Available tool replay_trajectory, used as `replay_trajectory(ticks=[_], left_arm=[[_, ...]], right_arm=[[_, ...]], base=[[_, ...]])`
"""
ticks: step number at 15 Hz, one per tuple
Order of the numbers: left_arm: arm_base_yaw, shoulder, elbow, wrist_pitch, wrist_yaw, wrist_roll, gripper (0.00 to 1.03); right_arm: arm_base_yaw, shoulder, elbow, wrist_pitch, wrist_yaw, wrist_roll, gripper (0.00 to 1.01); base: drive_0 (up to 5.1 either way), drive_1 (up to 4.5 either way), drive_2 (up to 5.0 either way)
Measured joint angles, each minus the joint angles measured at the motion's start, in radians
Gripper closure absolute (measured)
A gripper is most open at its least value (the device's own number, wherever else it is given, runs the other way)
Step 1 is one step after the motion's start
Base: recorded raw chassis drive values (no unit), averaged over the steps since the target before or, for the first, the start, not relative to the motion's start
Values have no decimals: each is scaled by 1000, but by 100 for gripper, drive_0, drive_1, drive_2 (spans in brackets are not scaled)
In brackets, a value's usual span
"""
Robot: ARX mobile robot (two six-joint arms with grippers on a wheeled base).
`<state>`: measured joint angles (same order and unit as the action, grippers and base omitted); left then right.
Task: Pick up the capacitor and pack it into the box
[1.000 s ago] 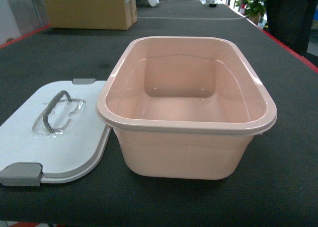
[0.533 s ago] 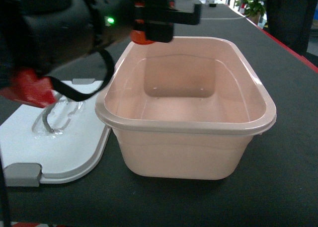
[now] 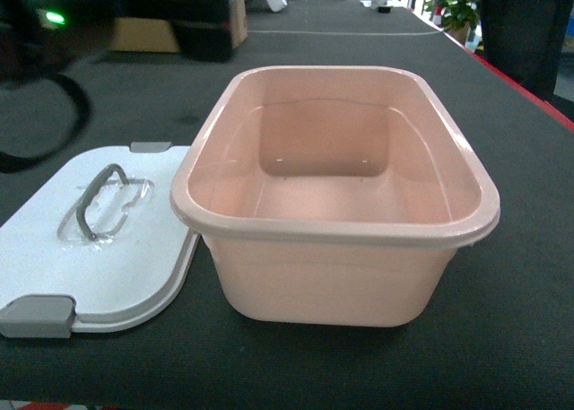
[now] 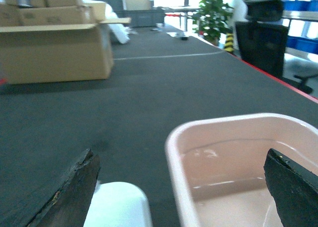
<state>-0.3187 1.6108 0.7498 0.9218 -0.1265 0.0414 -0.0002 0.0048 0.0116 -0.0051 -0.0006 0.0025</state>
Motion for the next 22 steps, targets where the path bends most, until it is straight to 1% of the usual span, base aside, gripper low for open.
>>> replay_trajectory(ticks=[1, 2, 3, 4, 6, 7, 8, 9, 11, 13, 16, 17, 18, 22], left_arm=[[67, -49, -39, 14, 20, 12, 5], [148, -79, -81, 35, 46, 20, 5], [209, -76, -123, 56, 76, 21, 5], [251, -42, -162, 82, 95, 20, 5], [312, 56, -187, 177, 113, 18, 5], [326, 112, -185, 223, 128, 16, 5], [335, 322, -134, 290, 158, 19, 5], [330, 404, -110, 321, 172, 18, 5], [321, 528, -56, 359, 171, 19, 5], [312, 617, -23, 362, 169, 16, 5], [308, 650, -9, 362, 167, 16, 5], [307, 651, -9, 362, 163, 16, 11], [307, 651, -9, 362, 163, 16, 23], [306, 666, -6, 364, 160, 11, 67]], right_arm=[[0, 0, 0, 0, 0, 0, 3], [0, 0, 0, 0, 0, 0, 3], [0, 0, 0, 0, 0, 0, 3], [0, 0, 0, 0, 0, 0, 3], [0, 0, 0, 0, 0, 0, 3], [0, 0, 0, 0, 0, 0, 3], [0, 0, 0, 0, 0, 0, 3], [0, 0, 0, 0, 0, 0, 3], [0, 0, 0, 0, 0, 0, 3], [0, 0, 0, 0, 0, 0, 3], [0, 0, 0, 0, 0, 0, 3], [0, 0, 0, 0, 0, 0, 3], [0, 0, 0, 0, 0, 0, 3], [0, 0, 0, 0, 0, 0, 3]], base=[[0, 0, 0], [0, 0, 0], [0, 0, 0], [0, 0, 0], [0, 0, 0], [0, 0, 0], [0, 0, 0], [0, 0, 0], [0, 0, 0], [0, 0, 0], [0, 0, 0], [0, 0, 0], [0, 0, 0], [0, 0, 0]])
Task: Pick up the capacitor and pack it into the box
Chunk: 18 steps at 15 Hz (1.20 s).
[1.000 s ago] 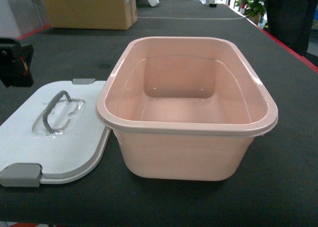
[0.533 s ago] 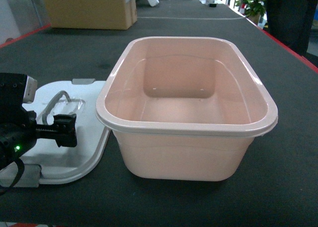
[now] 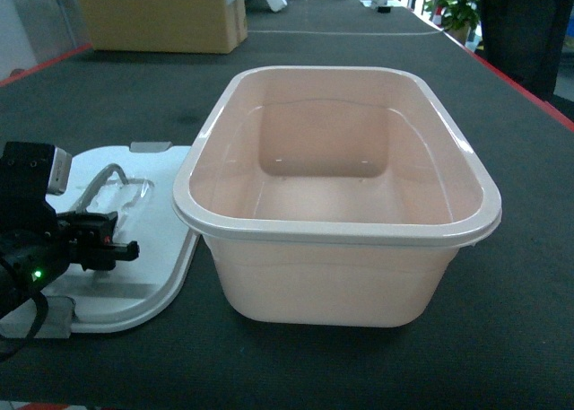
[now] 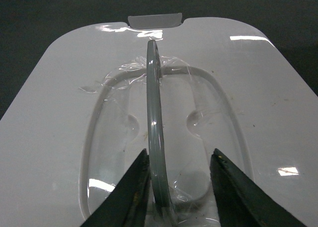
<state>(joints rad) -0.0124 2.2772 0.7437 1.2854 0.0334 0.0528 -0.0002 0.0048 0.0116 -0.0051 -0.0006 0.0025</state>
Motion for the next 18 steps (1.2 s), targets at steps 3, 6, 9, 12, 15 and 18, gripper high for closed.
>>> replay_trajectory(ticks=[3, 6, 9, 12, 15, 18], left_arm=[[0, 2, 2, 2, -11, -2, 101], [-6, 2, 6, 1, -23, -7, 101], [-3, -2, 8, -2, -27, -25, 101], [14, -105, -10, -14, -34, -42, 101], [35, -291, -8, -86, -39, -56, 101], [42, -428, -4, -270, -67, -74, 101]], right_arm=[[0, 0, 0, 0, 0, 0, 3], [0, 0, 0, 0, 0, 0, 3], [0, 0, 0, 0, 0, 0, 3], [0, 0, 0, 0, 0, 0, 3], [0, 0, 0, 0, 0, 0, 3], [0, 0, 0, 0, 0, 0, 3]], base=[[0, 0, 0], [0, 0, 0], [0, 0, 0], [0, 0, 0], [0, 0, 0], [0, 0, 0]])
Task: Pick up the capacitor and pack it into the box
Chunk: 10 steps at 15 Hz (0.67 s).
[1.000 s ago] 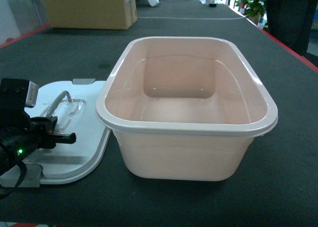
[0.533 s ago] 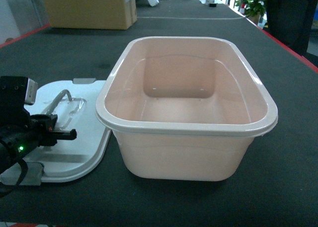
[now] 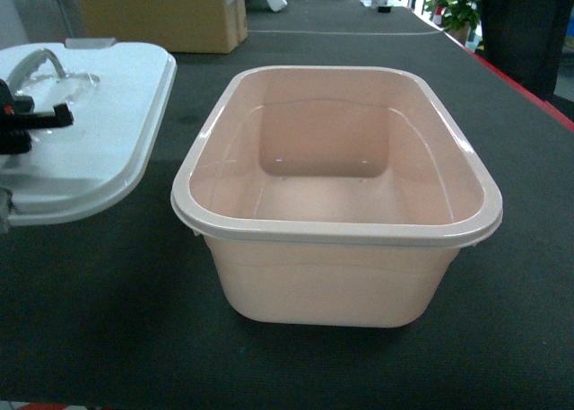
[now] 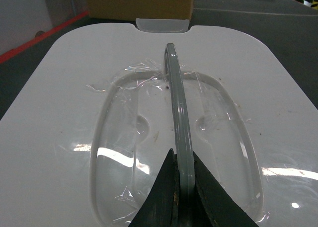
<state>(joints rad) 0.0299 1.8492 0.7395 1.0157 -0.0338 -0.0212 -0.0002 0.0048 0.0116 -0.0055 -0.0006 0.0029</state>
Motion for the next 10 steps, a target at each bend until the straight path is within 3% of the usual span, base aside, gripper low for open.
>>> replay_trajectory(ticks=[2, 7, 8, 10], left_arm=[[-21, -128, 12, -99, -24, -8, 101], [-143, -310, 20, -226, -106, -34, 101], [-148, -313, 20, -232, -110, -35, 101], [-236, -335, 20, -302, -192, -58, 101]], right_arm=[[0, 0, 0, 0, 0, 0, 3], [0, 0, 0, 0, 0, 0, 3], [0, 0, 0, 0, 0, 0, 3], [0, 0, 0, 0, 0, 0, 3]], base=[[0, 0, 0], [0, 0, 0], [0, 0, 0], [0, 0, 0]])
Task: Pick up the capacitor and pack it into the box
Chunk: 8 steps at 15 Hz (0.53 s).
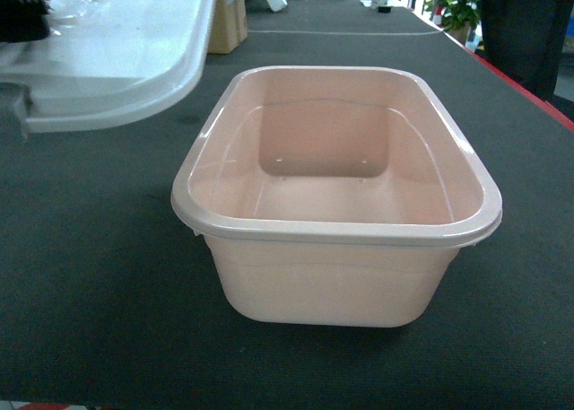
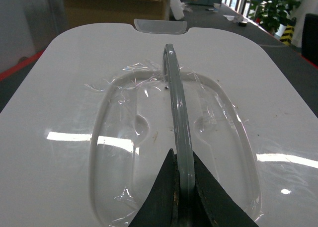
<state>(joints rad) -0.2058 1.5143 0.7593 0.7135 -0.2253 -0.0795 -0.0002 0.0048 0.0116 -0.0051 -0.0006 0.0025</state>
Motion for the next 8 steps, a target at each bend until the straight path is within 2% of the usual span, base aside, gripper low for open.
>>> replay_trajectory(ticks=[3, 5, 8], left_arm=[[-175, 3, 11, -9, -90, -25, 101], [-246, 38, 32, 12, -135, -45, 101], [-335, 124, 64, 17, -203, -50, 101]], right_arm=[[0, 0, 0, 0, 0, 0, 3], [0, 0, 0, 0, 0, 0, 3], [0, 0, 0, 0, 0, 0, 3]], base=[[0, 0, 0], [0, 0, 0], [0, 0, 0]])
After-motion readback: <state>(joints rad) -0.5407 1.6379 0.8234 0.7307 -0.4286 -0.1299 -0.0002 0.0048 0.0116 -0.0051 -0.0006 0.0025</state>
